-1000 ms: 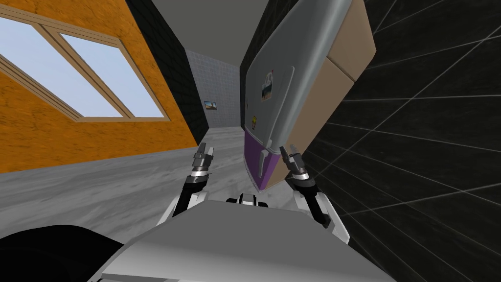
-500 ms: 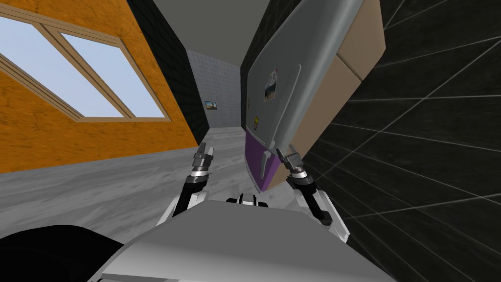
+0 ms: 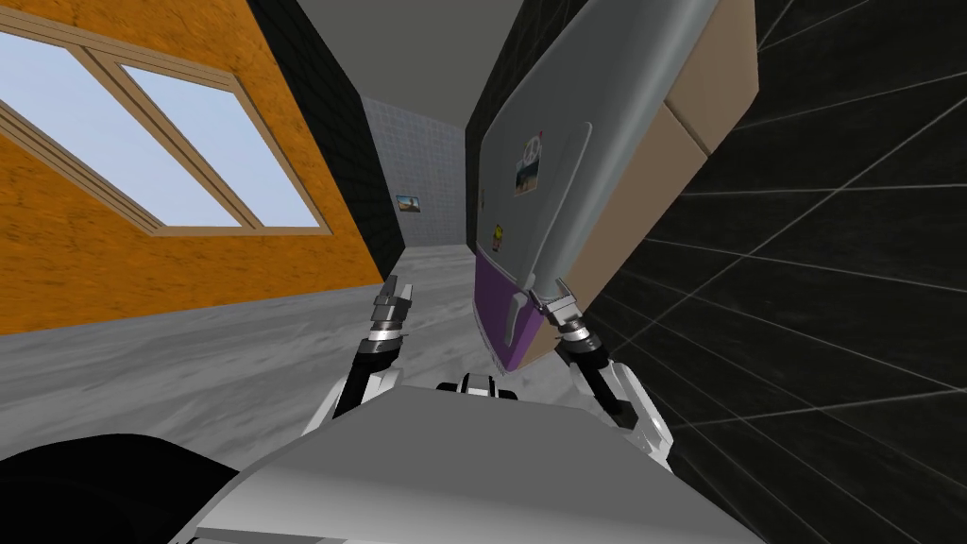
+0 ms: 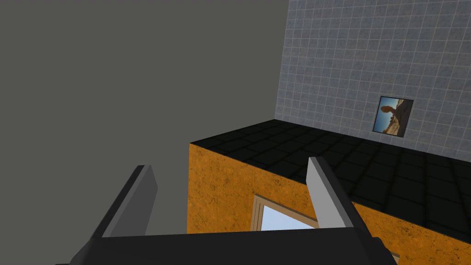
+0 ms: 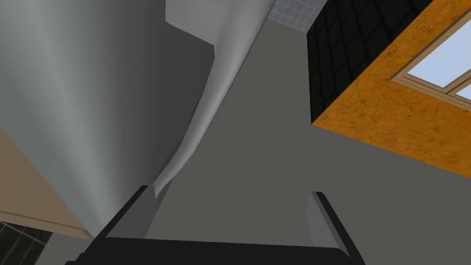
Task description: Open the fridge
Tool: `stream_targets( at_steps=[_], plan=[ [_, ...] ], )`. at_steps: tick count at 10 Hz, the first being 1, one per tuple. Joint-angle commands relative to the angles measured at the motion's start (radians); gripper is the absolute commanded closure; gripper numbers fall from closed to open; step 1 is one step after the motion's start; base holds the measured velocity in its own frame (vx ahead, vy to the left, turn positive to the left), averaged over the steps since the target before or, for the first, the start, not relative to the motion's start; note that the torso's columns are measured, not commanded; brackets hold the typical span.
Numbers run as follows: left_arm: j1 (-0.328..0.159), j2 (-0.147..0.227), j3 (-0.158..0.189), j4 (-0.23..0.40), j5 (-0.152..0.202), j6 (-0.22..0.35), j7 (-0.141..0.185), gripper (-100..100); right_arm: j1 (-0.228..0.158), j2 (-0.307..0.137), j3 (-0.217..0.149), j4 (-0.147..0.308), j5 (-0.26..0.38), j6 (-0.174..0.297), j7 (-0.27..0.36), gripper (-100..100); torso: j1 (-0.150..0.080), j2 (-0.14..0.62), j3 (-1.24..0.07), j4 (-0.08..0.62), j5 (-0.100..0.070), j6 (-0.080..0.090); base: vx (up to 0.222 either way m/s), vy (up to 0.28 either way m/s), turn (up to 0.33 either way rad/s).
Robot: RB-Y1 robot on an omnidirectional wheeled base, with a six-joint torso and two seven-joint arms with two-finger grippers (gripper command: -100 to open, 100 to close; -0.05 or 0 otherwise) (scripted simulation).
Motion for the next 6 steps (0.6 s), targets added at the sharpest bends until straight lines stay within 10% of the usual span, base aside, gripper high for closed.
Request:
stream_targets(
  at_steps=[1, 6],
  plan=[
    [0.000, 0.000, 0.000, 0.000, 0.000, 0.000, 0.000, 0, -0.028, -0.034, -0.019, 0.042, 0.074, 0.007, 0.076, -100, 0.000, 0.000, 0.000, 0.000, 0.000, 0.000, 0.032, 0.044, 0.013],
    [0.000, 0.000, 0.000, 0.000, 0.000, 0.000, 0.000, 0, -0.063, -0.083, -0.043, 0.100, 0.184, 0.013, 0.200, -100, 0.000, 0.000, 0.000, 0.000, 0.000, 0.000, 0.025, 0.040, 0.007]
  ],
)
